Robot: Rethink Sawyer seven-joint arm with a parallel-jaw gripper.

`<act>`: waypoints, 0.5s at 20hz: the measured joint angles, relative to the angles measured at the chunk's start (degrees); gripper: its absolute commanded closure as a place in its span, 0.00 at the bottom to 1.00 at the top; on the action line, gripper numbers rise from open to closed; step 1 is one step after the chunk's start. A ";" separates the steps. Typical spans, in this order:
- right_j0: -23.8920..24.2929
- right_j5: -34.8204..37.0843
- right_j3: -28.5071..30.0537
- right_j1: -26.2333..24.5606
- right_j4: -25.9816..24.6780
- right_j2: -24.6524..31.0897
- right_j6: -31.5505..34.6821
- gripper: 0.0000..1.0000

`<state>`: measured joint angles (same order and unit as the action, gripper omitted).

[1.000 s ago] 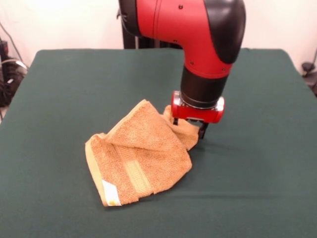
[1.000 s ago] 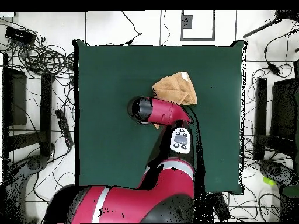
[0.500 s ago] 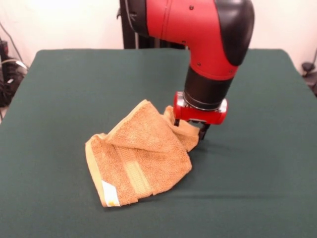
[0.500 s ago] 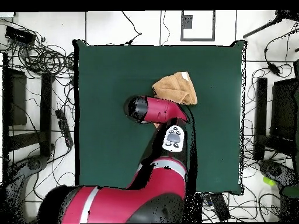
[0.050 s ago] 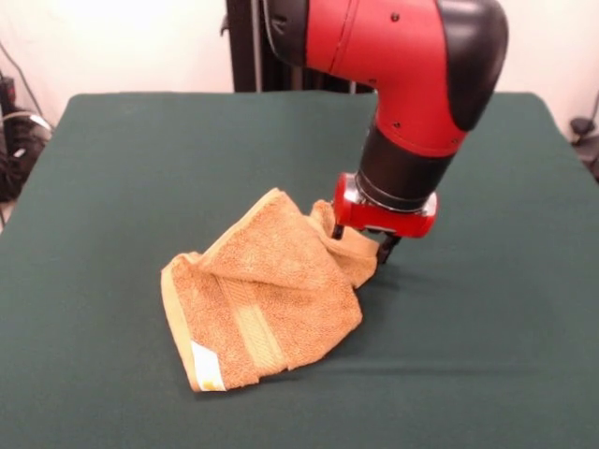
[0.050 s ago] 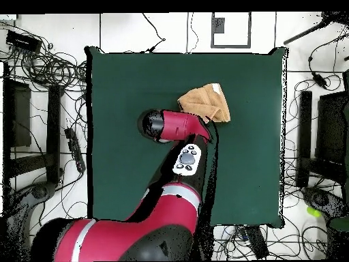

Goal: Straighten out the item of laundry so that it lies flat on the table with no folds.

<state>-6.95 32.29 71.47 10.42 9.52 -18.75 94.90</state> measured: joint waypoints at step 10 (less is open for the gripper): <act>2.96 1.52 0.66 1.14 -0.01 3.14 0.00 0.00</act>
<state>-3.99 33.82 72.13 11.56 9.51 -15.61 94.90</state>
